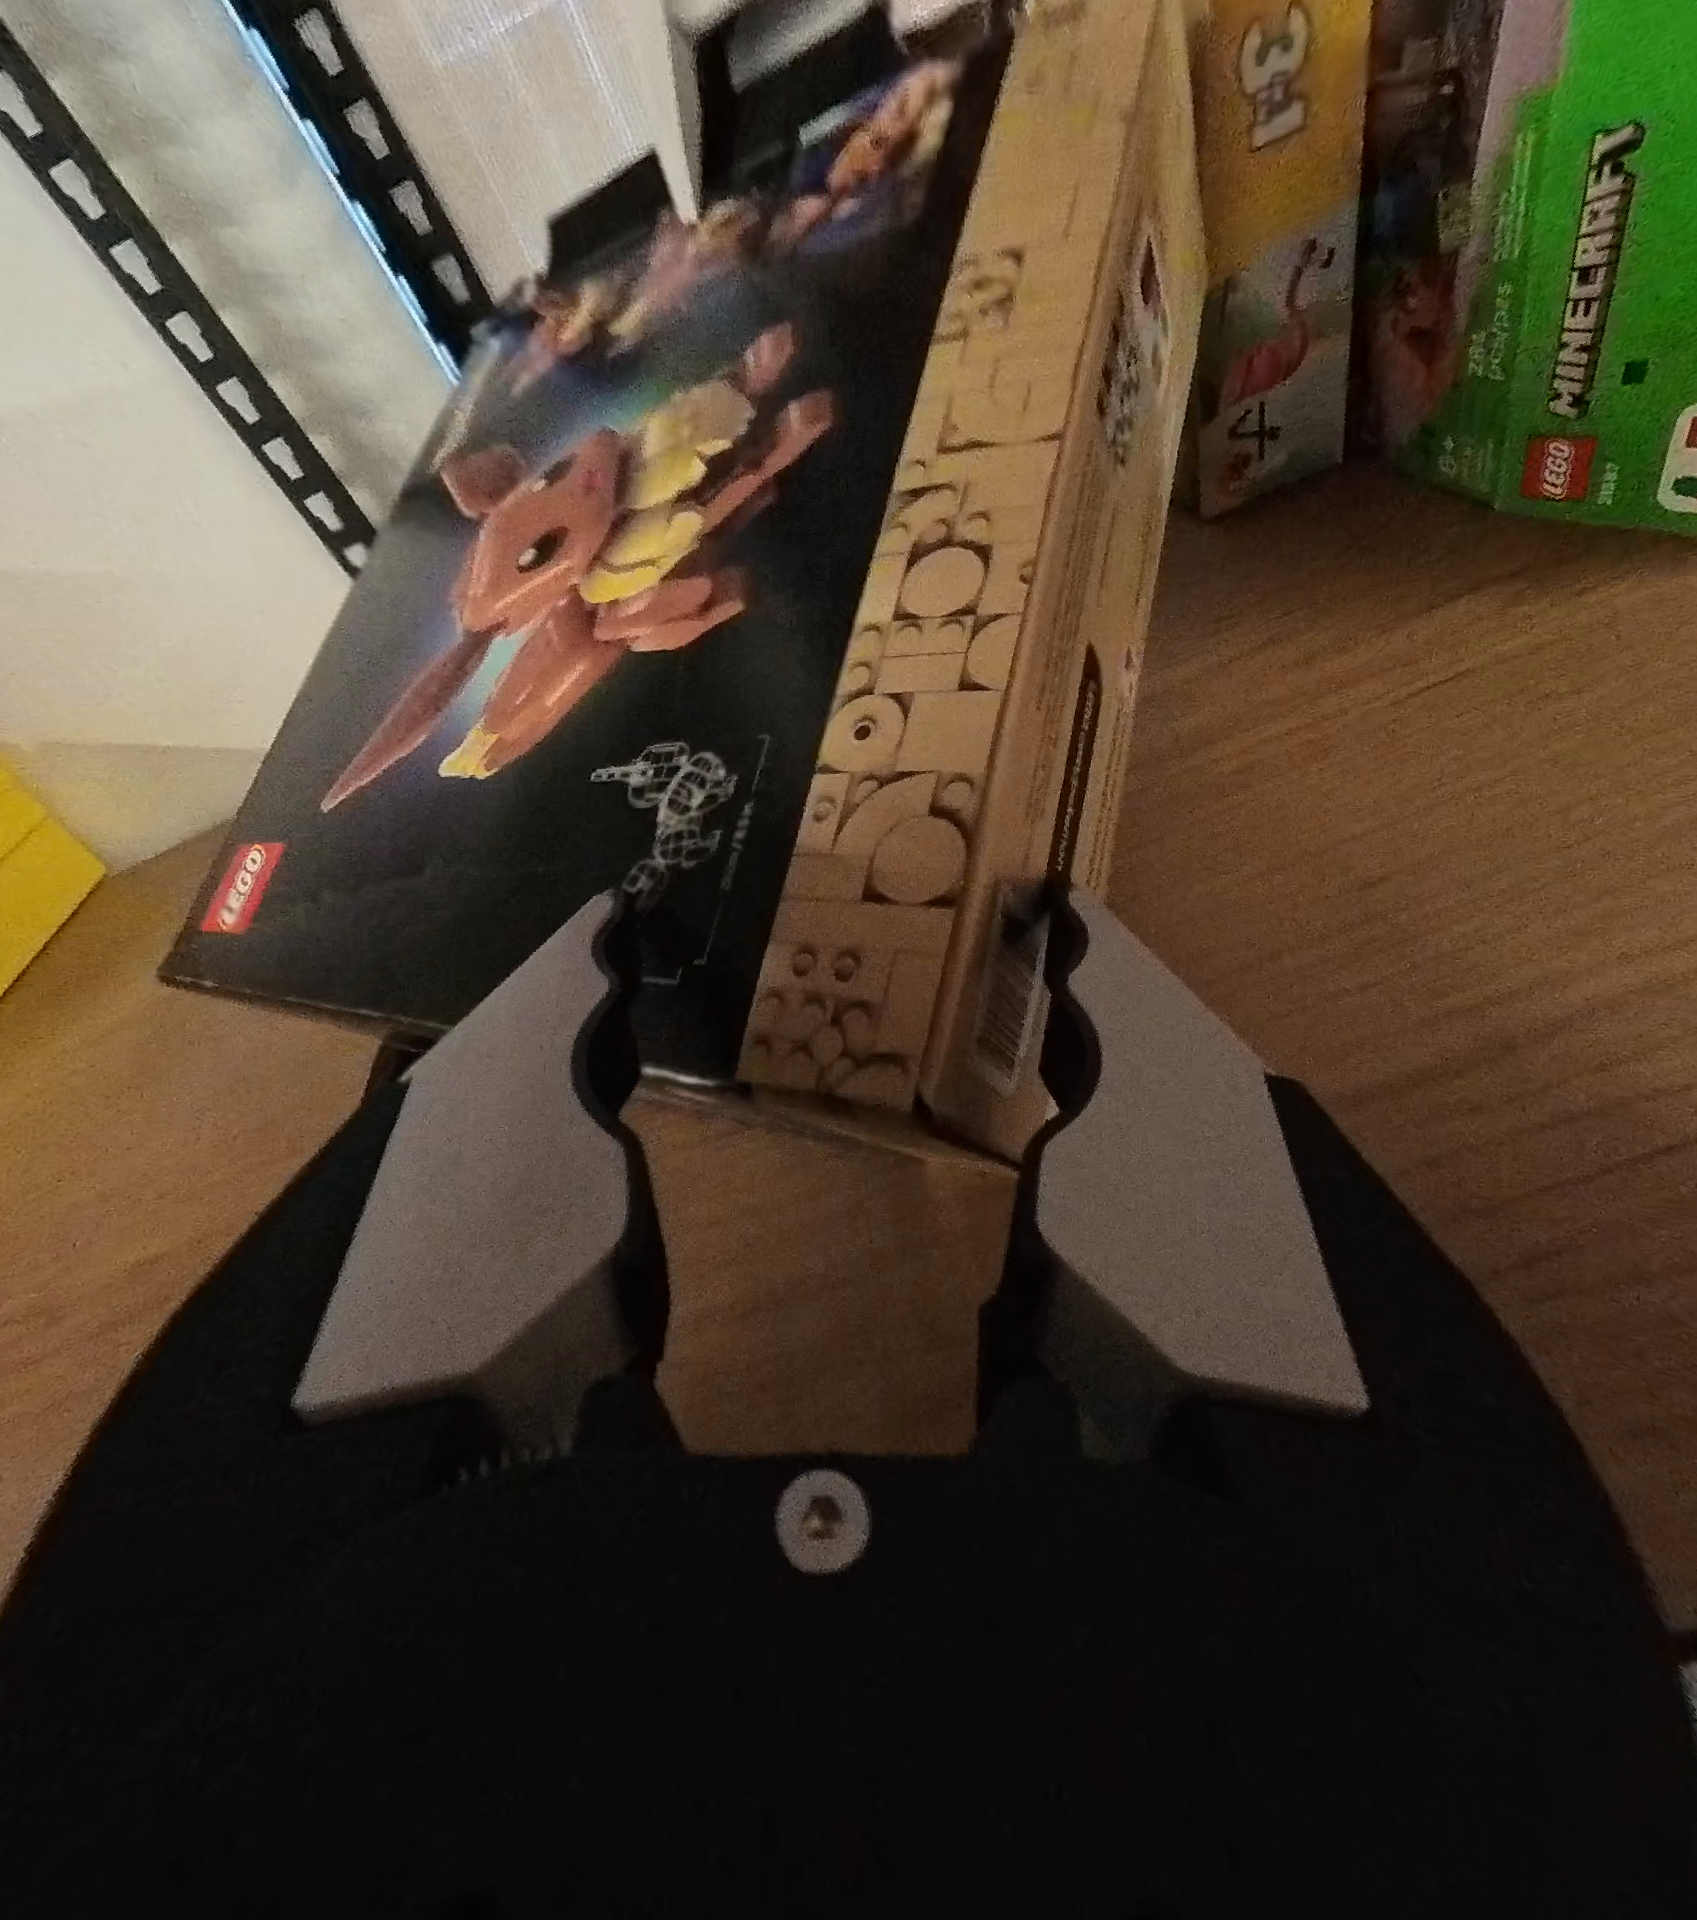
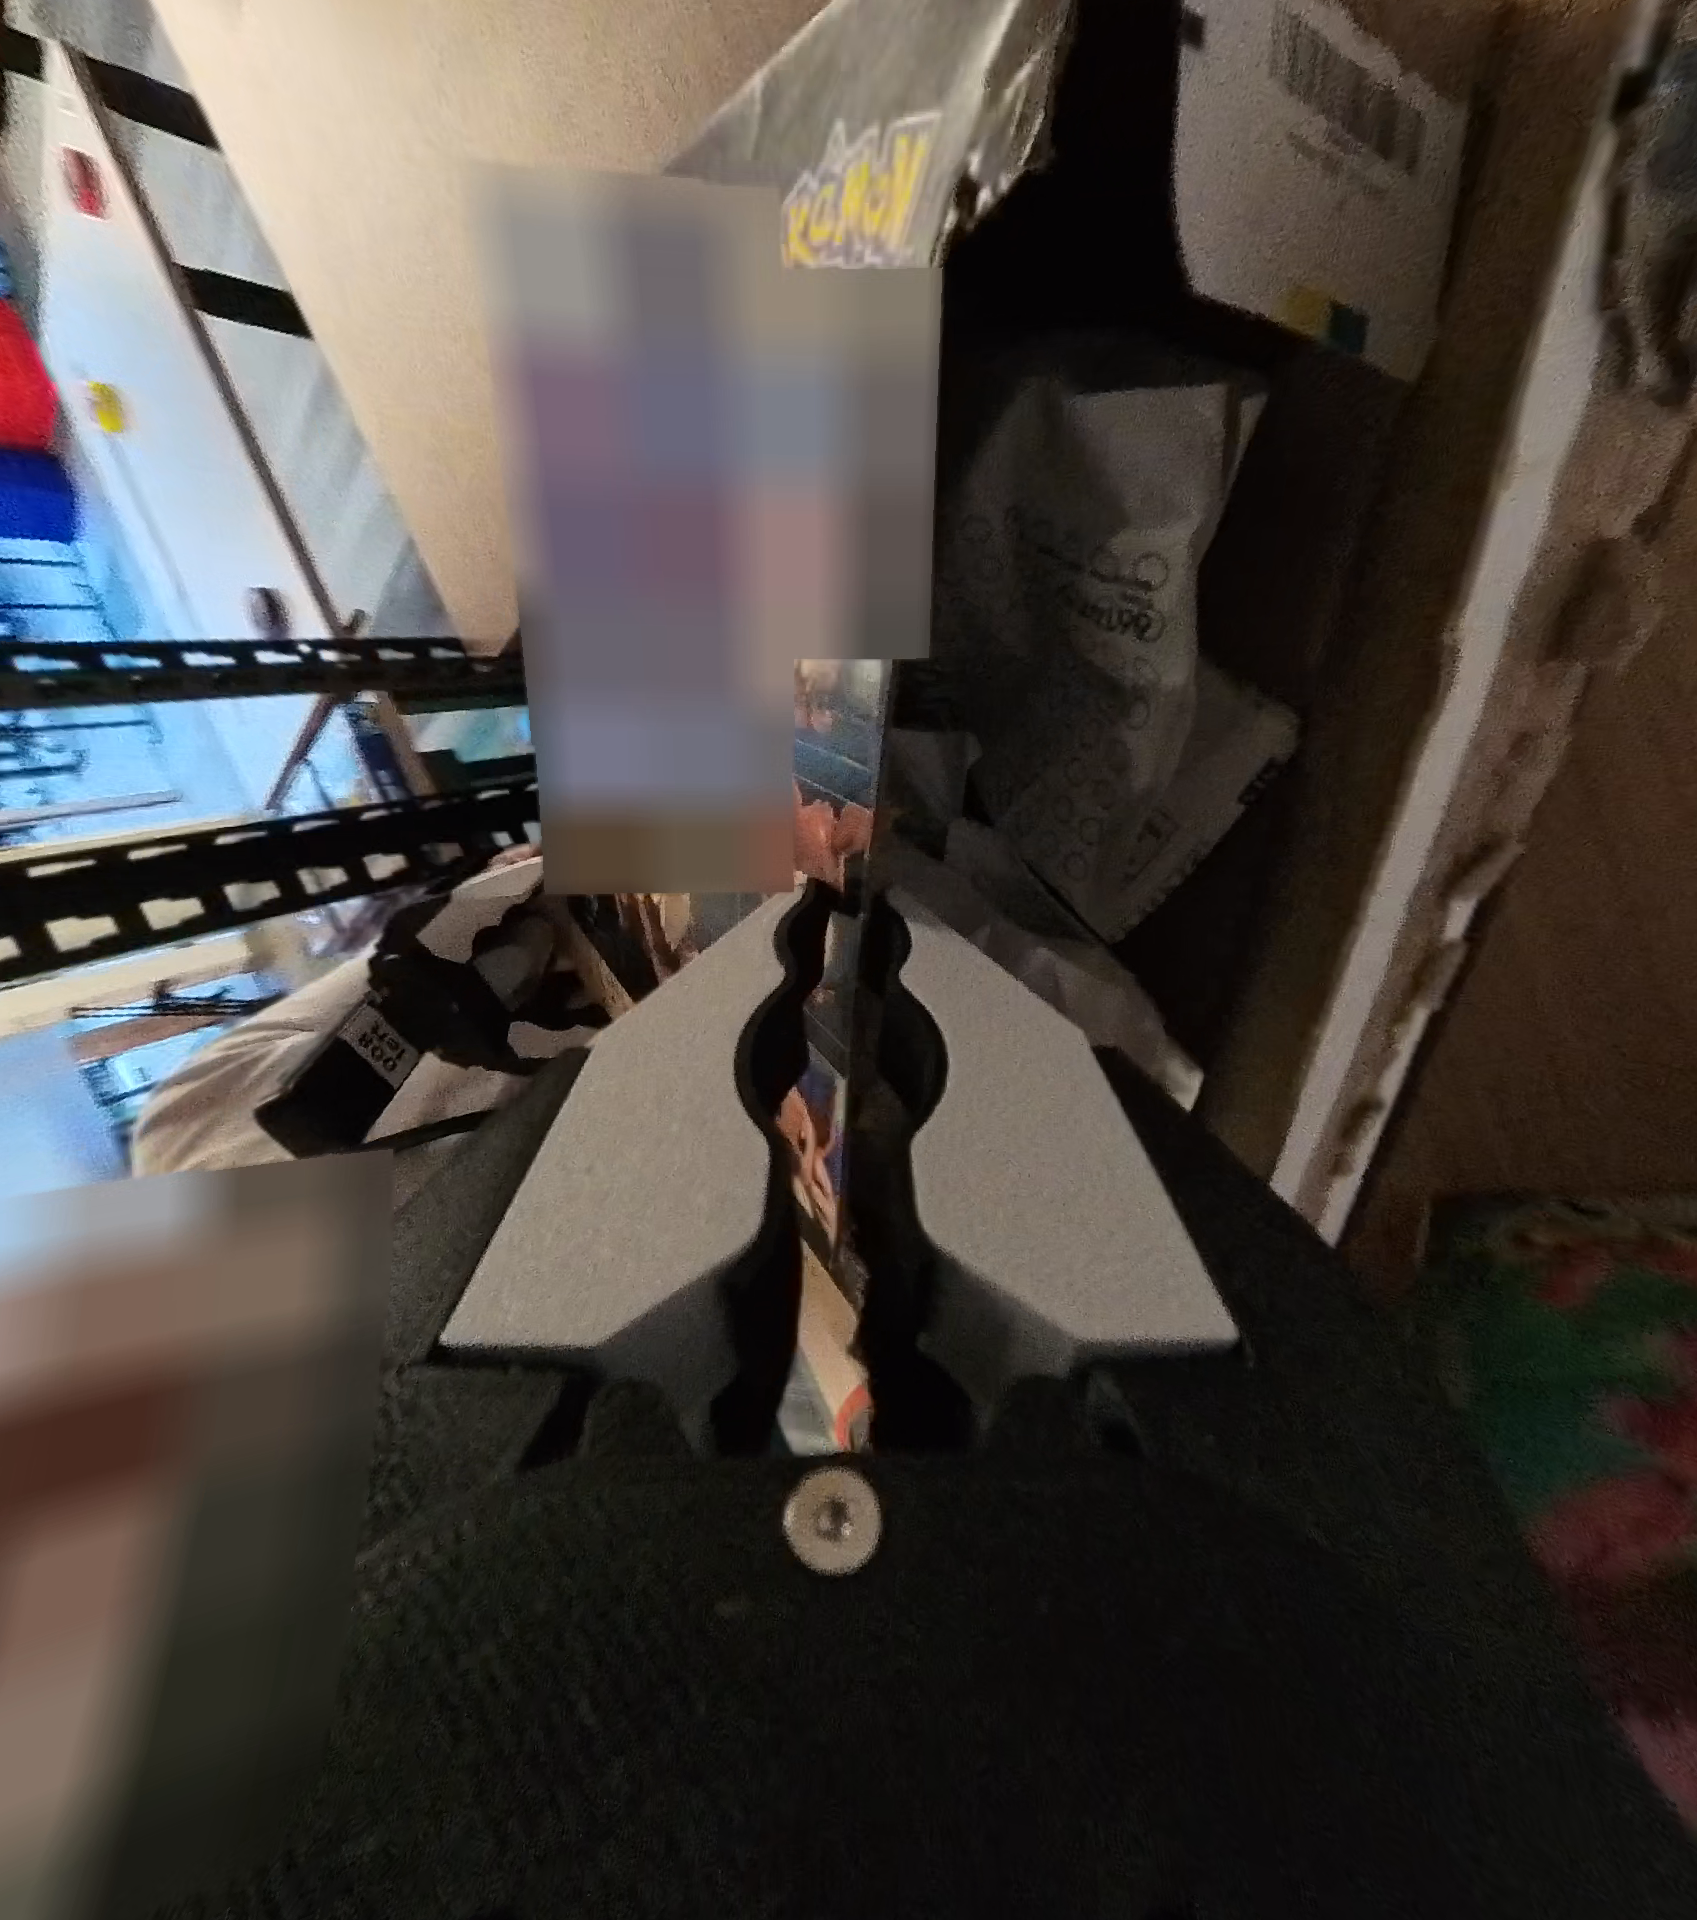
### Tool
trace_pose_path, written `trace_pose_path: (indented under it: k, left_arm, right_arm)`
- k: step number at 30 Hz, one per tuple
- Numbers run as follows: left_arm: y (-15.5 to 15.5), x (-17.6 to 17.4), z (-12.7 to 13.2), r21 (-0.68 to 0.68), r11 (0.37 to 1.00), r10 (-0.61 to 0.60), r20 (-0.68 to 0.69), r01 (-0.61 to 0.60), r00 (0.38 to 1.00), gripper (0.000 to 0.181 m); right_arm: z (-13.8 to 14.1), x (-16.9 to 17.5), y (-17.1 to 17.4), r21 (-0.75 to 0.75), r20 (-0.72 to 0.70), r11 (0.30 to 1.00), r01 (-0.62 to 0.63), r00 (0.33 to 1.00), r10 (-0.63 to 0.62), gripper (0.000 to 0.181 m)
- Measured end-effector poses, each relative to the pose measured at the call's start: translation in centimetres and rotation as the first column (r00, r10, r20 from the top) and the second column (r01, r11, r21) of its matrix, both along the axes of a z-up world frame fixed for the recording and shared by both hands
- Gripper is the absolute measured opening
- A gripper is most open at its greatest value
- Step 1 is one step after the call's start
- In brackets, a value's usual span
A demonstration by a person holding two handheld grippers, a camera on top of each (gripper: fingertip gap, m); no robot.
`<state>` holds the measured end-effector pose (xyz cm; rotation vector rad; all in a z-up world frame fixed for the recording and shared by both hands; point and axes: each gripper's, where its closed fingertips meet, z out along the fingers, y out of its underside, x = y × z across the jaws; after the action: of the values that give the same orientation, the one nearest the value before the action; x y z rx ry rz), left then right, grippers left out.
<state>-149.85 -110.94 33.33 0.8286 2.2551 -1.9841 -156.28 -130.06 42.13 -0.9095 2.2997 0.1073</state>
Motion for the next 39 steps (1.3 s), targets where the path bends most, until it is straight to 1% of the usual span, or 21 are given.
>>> trace_pose_path:
  k: [4,7,10,12,14,15,16,18,19,22,24,26,31,33,34,35,36,37,38,39]
  left_arm:
    - [-0.8,-1.3,0.1,-0.027,0.999,-0.043,0.054,0.044,0.998,0.08]
    - [-1.3,-2.4,0.1,-0.023,0.996,-0.085,0.041,0.086,0.996,0.081]
    - [-1.4,-3.7,0.0,0.018,0.987,-0.157,-0.008,0.157,0.988,0.079]
    - [-1.4,-4.8,-0.1,0.05,0.976,-0.209,-0.051,0.212,0.977,0.078]
    - [-1.0,-6.3,0.0,0.069,0.957,-0.274,-0.091,0.281,0.957,0.076]
    - [-0.7,-7.0,0.3,0.065,0.945,-0.313,-0.114,0.321,0.943,0.071]
    - [-0.4,-7.4,0.9,0.043,0.936,-0.339,-0.147,0.348,0.929,0.071]
    - [-0.1,-7.4,2.5,-0.009,0.927,-0.367,-0.218,0.374,0.904,0.084]
    - [-0.1,-7.0,3.3,-0.034,0.929,-0.364,-0.253,0.368,0.896,0.079]
    - [0.3,-5.1,6.4,-0.15,0.925,-0.379,-0.35,0.348,0.857,0.083]
    - [0.7,-3.9,8.3,-0.205,0.922,-0.386,-0.409,0.329,0.826,0.083]
    - [1.0,-3.0,9.6,-0.241,0.921,-0.383,-0.439,0.305,0.812,0.086]
    - [1.6,-2.9,11.1,-0.279,0.921,-0.365,-0.383,0.271,0.849,0.102]
    - [1.6,-2.8,11.7,-0.311,0.922,-0.337,-0.348,0.232,0.875,0.107]
    - [1.6,-2.7,11.9,-0.315,0.924,-0.323,-0.335,0.218,0.885,0.108]
    - [1.5,-2.8,11.6,-0.29,0.932,-0.311,-0.329,0.218,0.892,0.112]
    - [1.5,-3.0,11.2,-0.244,0.941,-0.307,-0.336,0.233,0.89,0.12]
    - [1.7,-3.3,10.9,-0.203,0.942,-0.324,-0.362,0.265,0.874,0.128]
    - [2.2,-3.6,10.8,-0.169,0.937,-0.35,-0.395,0.307,0.849,0.131]
    - [2.8,-3.9,10.7,-0.145,0.926,-0.378,-0.423,0.35,0.824,0.13]
  right_arm:
    - [3.7,-0.1,1.6,-0.166,-0.107,0.984,-0.056,0.994,0.039,0.005]
    - [6.1,-0.5,3.0,-0.3,-0.205,0.947,-0.113,0.977,0.052,0.006]
    - [7.8,-1.3,4.5,-0.346,-0.295,0.928,-0.138,0.955,0.032,0.006]
    - [8.5,-2.1,5.2,-0.371,-0.376,0.914,-0.162,0.926,0.012,0.005]
    - [9.0,-2.4,6.1,-0.397,-0.423,0.897,-0.194,0.906,0.008,0.005]
    - [9.2,-2.5,6.5,-0.414,-0.445,0.884,-0.217,0.895,0.012,0.005]
    - [9.3,-2.6,7.0,-0.432,-0.469,0.868,-0.243,0.883,0.014,0.006]
    - [9.4,-3.0,7.9,-0.463,-0.508,0.836,-0.293,0.861,0.021,0.006]
    - [9.4,-3.2,8.4,-0.476,-0.523,0.823,-0.31,0.852,0.019,0.006]
    - [9.5,-3.8,10.2,-0.508,-0.559,0.774,-0.377,0.828,0.037,0.006]
    - [9.5,-4.1,11.8,-0.523,-0.575,0.738,-0.427,0.815,0.064,0.006]
    - [9.5,-4.4,13.6,-0.533,-0.584,0.707,-0.464,0.807,0.089,0.006]
    - [9.5,-5.1,18.4,-0.568,-0.587,0.613,-0.549,0.792,0.166,0.005]
    - [9.4,-5.3,20.4,-0.583,-0.587,0.57,-0.58,0.785,0.199,0.005]
    - [9.4,-5.5,21.4,-0.587,-0.585,0.549,-0.595,0.78,0.221,0.004]
    - [9.3,-5.7,22.5,-0.591,-0.584,0.526,-0.612,0.774,0.244,0.004]
    - [9.3,-5.9,23.5,-0.594,-0.581,0.506,-0.625,0.769,0.266,0.004]
    - [9.2,-6.3,24.3,-0.598,-0.582,0.492,-0.633,0.765,0.277,0.004]
    - [9.1,-6.6,25.1,-0.603,-0.575,0.486,-0.633,0.767,0.287,0.004]
    - [9.0,-6.9,25.8,-0.605,-0.567,0.479,-0.636,0.767,0.302,0.004]
